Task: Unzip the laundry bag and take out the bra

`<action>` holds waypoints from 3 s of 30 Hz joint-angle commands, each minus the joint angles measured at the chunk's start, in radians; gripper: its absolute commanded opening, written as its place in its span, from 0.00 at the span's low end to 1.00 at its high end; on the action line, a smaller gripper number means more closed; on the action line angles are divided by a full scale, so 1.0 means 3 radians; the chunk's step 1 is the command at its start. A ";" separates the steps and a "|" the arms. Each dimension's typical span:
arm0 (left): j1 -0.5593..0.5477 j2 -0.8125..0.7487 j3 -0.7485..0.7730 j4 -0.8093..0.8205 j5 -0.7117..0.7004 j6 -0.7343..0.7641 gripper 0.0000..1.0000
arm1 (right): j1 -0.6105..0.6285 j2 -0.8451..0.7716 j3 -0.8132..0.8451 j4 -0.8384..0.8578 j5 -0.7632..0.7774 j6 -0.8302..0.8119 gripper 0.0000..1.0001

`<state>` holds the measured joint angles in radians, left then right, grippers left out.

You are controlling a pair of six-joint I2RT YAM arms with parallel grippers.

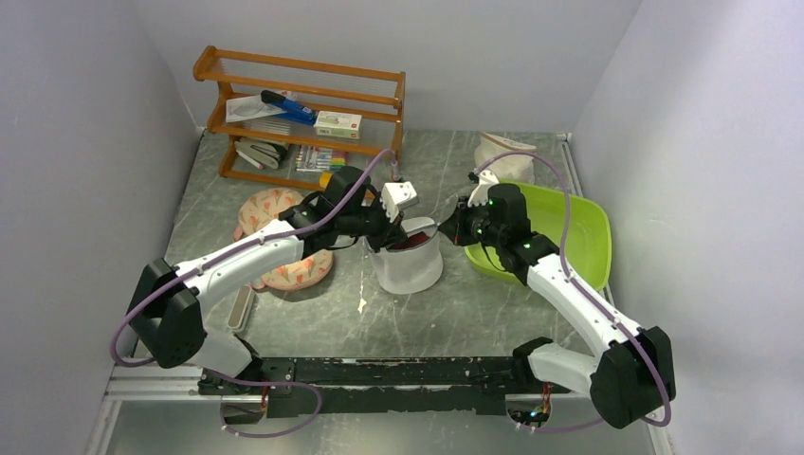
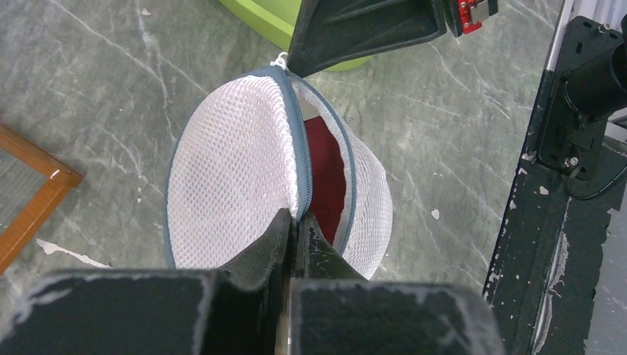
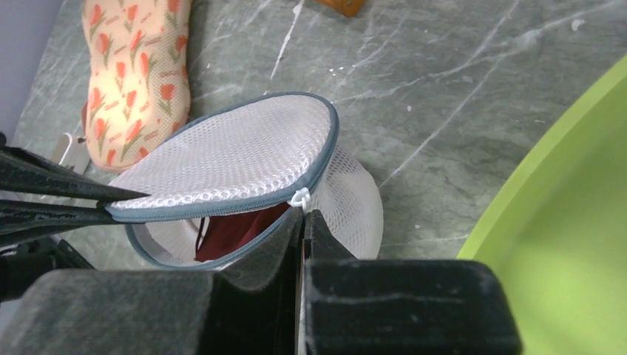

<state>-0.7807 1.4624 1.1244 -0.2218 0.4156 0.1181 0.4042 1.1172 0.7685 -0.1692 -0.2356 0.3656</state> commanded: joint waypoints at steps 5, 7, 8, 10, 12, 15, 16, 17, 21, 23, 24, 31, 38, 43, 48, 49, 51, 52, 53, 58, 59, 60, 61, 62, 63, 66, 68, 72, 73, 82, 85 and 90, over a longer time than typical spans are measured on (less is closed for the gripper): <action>-0.0081 -0.0021 0.0047 -0.0111 -0.0053 0.0069 0.32 | -0.0039 -0.0200 -0.0148 0.0395 -0.0855 0.0013 0.00; -0.0125 0.0002 0.0045 -0.0115 -0.0078 0.0070 0.42 | -0.0019 -0.0211 -0.0185 0.0460 -0.0961 0.0059 0.00; -0.0154 0.0003 0.0042 -0.0110 -0.0100 0.0071 0.45 | -0.0001 -0.0213 -0.0189 0.0477 -0.1003 0.0068 0.00; -0.0209 0.0001 0.0029 -0.0110 -0.0134 0.0080 0.49 | 0.0059 -0.0203 -0.0181 0.0487 -0.1029 0.0073 0.00; -0.0253 -0.0009 0.0023 -0.0114 -0.0172 0.0088 0.52 | 0.0134 -0.0191 -0.0153 0.0478 -0.1021 0.0060 0.00; -0.0283 -0.0043 -0.0004 -0.0079 -0.0216 0.0093 0.53 | 0.0234 -0.0176 -0.0124 0.0486 -0.0976 0.0058 0.00; -0.0289 -0.0054 -0.0012 -0.0073 -0.0237 0.0088 0.51 | 0.0268 -0.0167 -0.0112 0.0492 -0.0974 0.0061 0.00; -0.0291 -0.0057 -0.0015 -0.0065 -0.0256 0.0083 0.47 | 0.0277 -0.0158 -0.0100 0.0490 -0.0963 0.0059 0.00; -0.0290 -0.0058 -0.0010 -0.0091 -0.0357 0.0100 0.33 | 0.0402 -0.0128 -0.0056 0.0453 -0.0915 0.0032 0.00; -0.0290 -0.0058 -0.0005 -0.0099 -0.0375 0.0108 0.26 | 0.0406 -0.0133 -0.0056 0.0447 -0.0883 0.0029 0.00; -0.0288 -0.0058 -0.0005 -0.0099 -0.0382 0.0112 0.22 | 0.0406 -0.0135 -0.0056 0.0435 -0.0857 0.0020 0.00; -0.0295 -0.0142 -0.0041 -0.0069 -0.0435 0.0136 0.07 | 0.0377 -0.0119 -0.0022 0.0256 -0.0374 0.0040 0.00; -0.0298 -0.0350 -0.0171 0.0068 -0.0594 0.0151 0.07 | -0.0042 0.0000 0.0020 0.0169 -0.0339 0.0232 0.00; -0.0303 -0.0348 -0.0155 0.0037 -0.0700 0.0169 0.07 | -0.0209 0.0049 0.0044 0.0138 -0.0505 0.0246 0.00; -0.0306 -0.0315 -0.0123 0.0007 -0.0772 0.0166 0.13 | -0.0202 -0.0042 -0.0033 0.0390 -0.1041 0.0172 0.00; -0.0306 -0.0310 -0.0123 0.0008 -0.0772 0.0166 0.18 | -0.0191 -0.0077 -0.0063 0.0479 -0.1123 0.0188 0.00; -0.0307 -0.0300 -0.0118 -0.0001 -0.0757 0.0169 0.30 | -0.0161 -0.0128 -0.0117 0.0568 -0.1252 0.0210 0.00; -0.0303 -0.0293 -0.0111 -0.0002 -0.0746 0.0169 0.35 | -0.0131 -0.0146 -0.0130 0.0600 -0.1301 0.0217 0.00; -0.0307 -0.0284 -0.0108 -0.0004 -0.0735 0.0164 0.39 | -0.0100 -0.0159 -0.0135 0.0613 -0.1319 0.0218 0.00; -0.0317 -0.0273 -0.0112 0.0008 -0.0707 0.0156 0.56 | 0.0117 -0.0176 -0.0094 0.0625 -0.1301 0.0206 0.00; -0.0319 -0.0280 -0.0116 0.0015 -0.0709 0.0159 0.56 | 0.0155 -0.0171 -0.0091 0.0646 -0.1301 0.0206 0.00; -0.0323 -0.0279 -0.0117 0.0017 -0.0714 0.0155 0.55 | 0.0189 -0.0166 -0.0083 0.0654 -0.1291 0.0210 0.00; -0.0327 -0.0281 -0.0121 0.0023 -0.0722 0.0152 0.53 | 0.0220 -0.0154 -0.0077 0.0656 -0.1278 0.0212 0.00; -0.0328 -0.0279 -0.0123 0.0023 -0.0730 0.0153 0.52 | 0.0250 -0.0148 -0.0072 0.0664 -0.1271 0.0210 0.00; -0.0331 -0.0281 -0.0119 0.0021 -0.0738 0.0153 0.50 | 0.0276 -0.0136 -0.0068 0.0673 -0.1268 0.0211 0.00; -0.0337 -0.0281 -0.0123 0.0015 -0.0751 0.0158 0.42 | 0.0355 -0.0115 -0.0063 0.0679 -0.1265 0.0197 0.00; -0.0338 -0.0284 -0.0123 0.0009 -0.0753 0.0163 0.31 | 0.0365 -0.0112 -0.0056 0.0651 -0.1230 0.0183 0.00; -0.0343 -0.0322 -0.0137 0.0030 -0.0768 0.0176 0.12 | 0.0362 -0.0131 -0.0044 0.0550 -0.1062 0.0128 0.00; -0.0347 -0.0338 -0.0145 0.0035 -0.0774 0.0178 0.09 | 0.0360 -0.0131 -0.0039 0.0518 -0.0994 0.0115 0.00; -0.0362 -0.0658 -0.0315 0.0205 -0.0758 0.0261 0.07 | 0.0099 0.0150 0.0142 0.0186 -0.0734 -0.0066 0.00; -0.0377 -0.0761 -0.0377 0.0262 -0.0794 0.0280 0.07 | -0.0010 0.0219 0.0223 0.0124 -0.0761 -0.0114 0.00; -0.0384 -0.0827 -0.0428 0.0322 -0.0906 0.0286 0.07 | -0.0169 0.0251 0.0278 0.0094 -0.0875 -0.0156 0.00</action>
<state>-0.8875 1.2366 1.0039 -0.1764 0.1787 0.1909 0.3889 1.1927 0.8150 -0.1295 -0.4915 0.3531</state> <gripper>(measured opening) 0.091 0.006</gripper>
